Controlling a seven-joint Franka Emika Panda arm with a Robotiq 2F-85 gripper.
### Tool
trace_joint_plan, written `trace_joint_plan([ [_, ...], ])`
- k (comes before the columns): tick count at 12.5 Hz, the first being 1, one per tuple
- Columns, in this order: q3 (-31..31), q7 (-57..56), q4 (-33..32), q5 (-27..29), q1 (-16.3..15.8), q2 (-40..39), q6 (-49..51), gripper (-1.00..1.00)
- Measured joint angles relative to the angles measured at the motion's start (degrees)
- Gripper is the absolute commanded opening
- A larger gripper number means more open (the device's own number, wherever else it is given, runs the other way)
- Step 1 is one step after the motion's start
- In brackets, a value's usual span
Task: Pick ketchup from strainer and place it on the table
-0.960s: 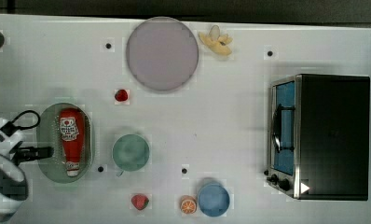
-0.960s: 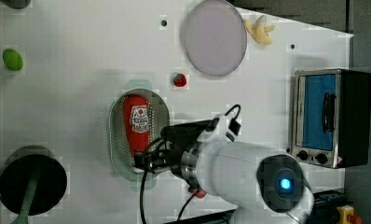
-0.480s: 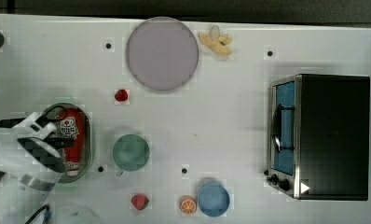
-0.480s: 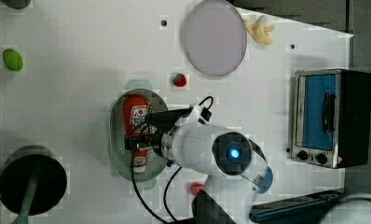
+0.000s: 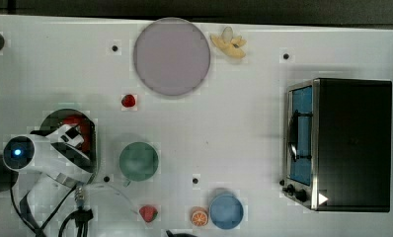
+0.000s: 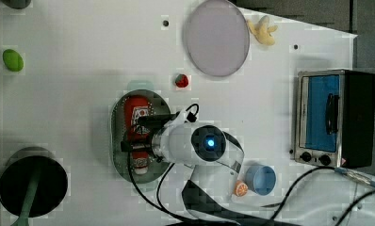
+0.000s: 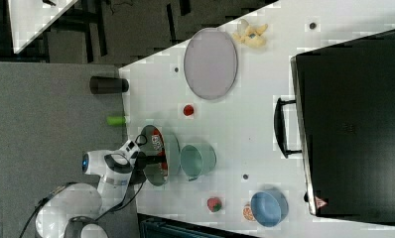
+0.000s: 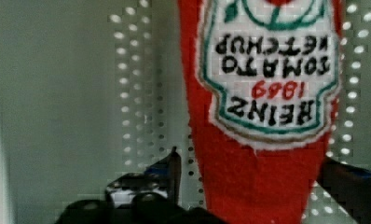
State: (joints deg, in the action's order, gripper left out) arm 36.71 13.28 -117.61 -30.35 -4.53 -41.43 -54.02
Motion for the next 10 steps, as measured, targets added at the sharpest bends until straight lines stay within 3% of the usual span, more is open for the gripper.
trace_joint_plan([
  [3,-0.6,1.5,0.9,-1.0,-0.4,-1.1,-0.6,0.21],
  [9,0.4,1.9,0.4,-0.8,0.1,4.5,2.7,0.21],
  [10,0.9,1.9,0.0,1.7,0.1,7.0,4.6,0.21],
])
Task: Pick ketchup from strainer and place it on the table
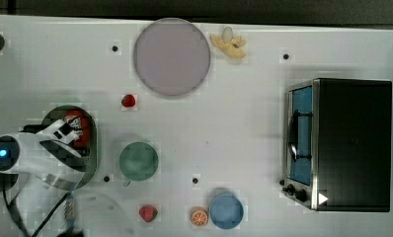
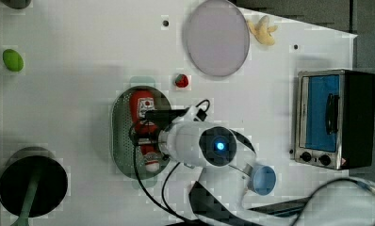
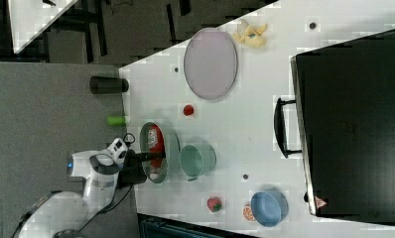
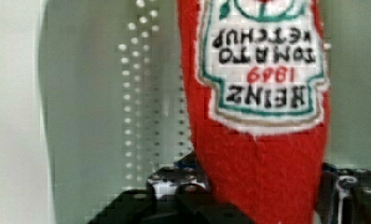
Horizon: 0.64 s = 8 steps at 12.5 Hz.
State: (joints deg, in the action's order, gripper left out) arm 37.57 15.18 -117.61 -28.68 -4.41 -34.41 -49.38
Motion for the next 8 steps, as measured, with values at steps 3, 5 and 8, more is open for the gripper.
trace_joint_plan([
  [3,3.7,0.1,0.3,10.7,2.5,9.5,3.4,0.21],
  [5,4.9,0.1,2.0,13.4,3.3,16.9,8.4,0.21],
  [8,6.1,-1.8,5.4,15.4,4.6,23.0,14.8,0.21],
])
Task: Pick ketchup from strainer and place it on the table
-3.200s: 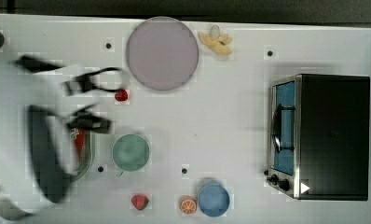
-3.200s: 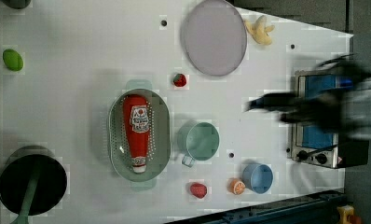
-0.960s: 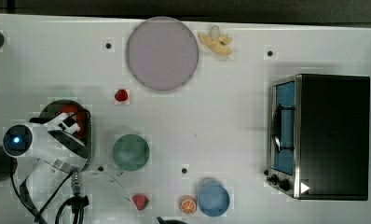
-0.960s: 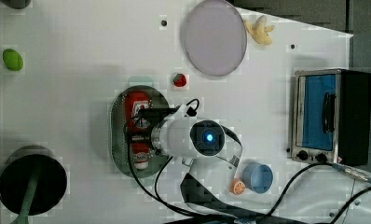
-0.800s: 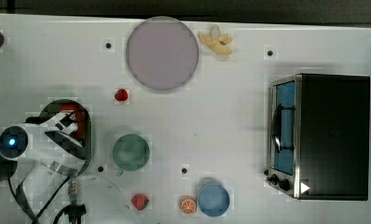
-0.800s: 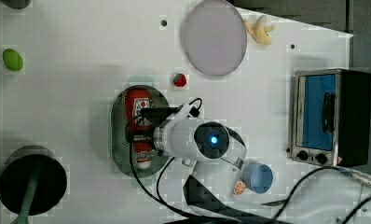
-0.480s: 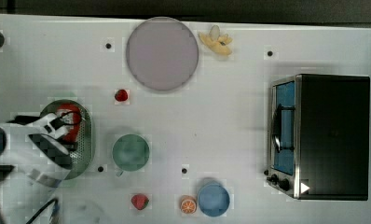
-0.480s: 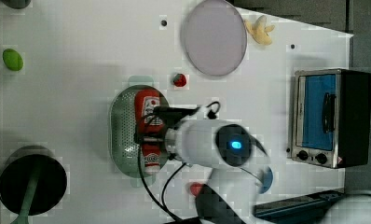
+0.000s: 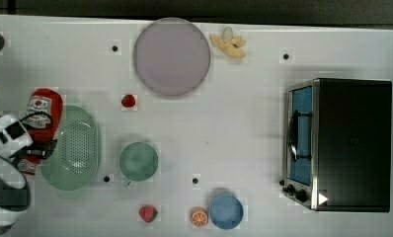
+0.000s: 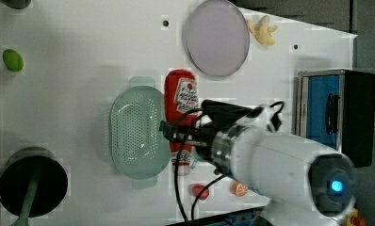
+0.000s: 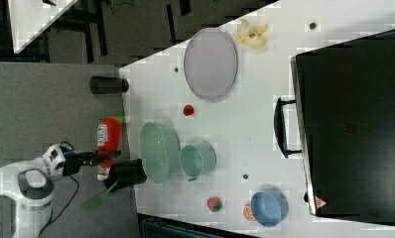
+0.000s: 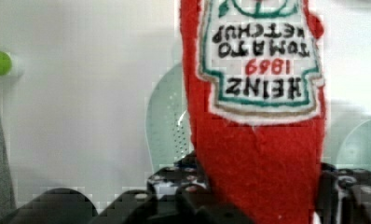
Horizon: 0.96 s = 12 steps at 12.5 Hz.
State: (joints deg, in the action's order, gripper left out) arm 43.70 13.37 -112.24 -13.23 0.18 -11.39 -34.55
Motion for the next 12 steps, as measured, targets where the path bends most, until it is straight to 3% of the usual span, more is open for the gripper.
trace_joint_plan([
  [3,-0.8,-4.6,0.8,0.4,2.3,0.9,2.6,0.21],
  [6,-5.5,-8.8,1.0,0.6,5.8,-0.8,2.6,0.21],
  [12,-19.6,-16.6,0.8,0.4,17.4,-3.1,1.3,0.21],
])
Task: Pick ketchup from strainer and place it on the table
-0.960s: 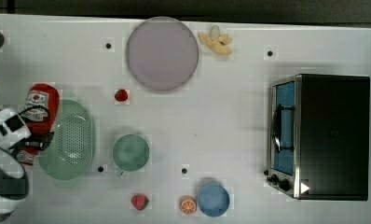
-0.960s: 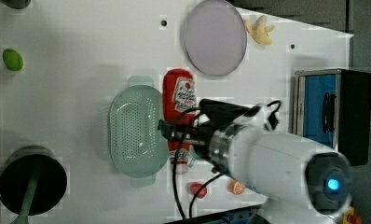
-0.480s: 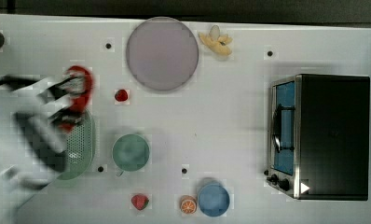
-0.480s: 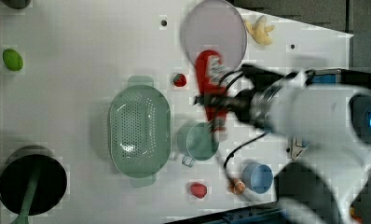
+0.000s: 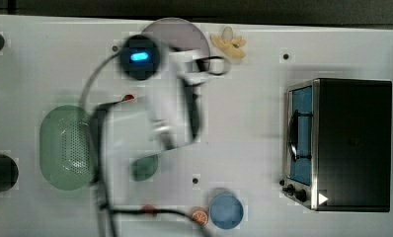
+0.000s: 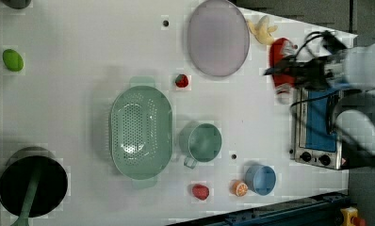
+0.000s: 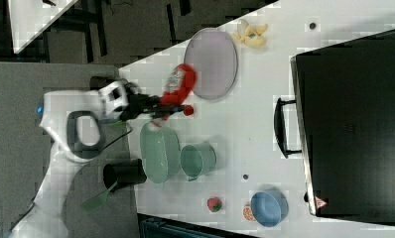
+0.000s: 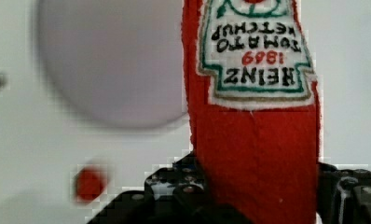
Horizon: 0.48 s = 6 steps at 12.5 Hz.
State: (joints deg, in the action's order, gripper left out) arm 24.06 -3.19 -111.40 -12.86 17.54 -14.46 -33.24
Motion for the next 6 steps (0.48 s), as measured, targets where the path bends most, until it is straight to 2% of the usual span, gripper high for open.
trace_joint_plan([
  [3,-3.4,-7.3,-1.5,0.2,5.3,0.2,-1.5,0.21],
  [6,-5.5,-11.7,-7.6,0.0,6.5,1.8,-9.5,0.21],
])
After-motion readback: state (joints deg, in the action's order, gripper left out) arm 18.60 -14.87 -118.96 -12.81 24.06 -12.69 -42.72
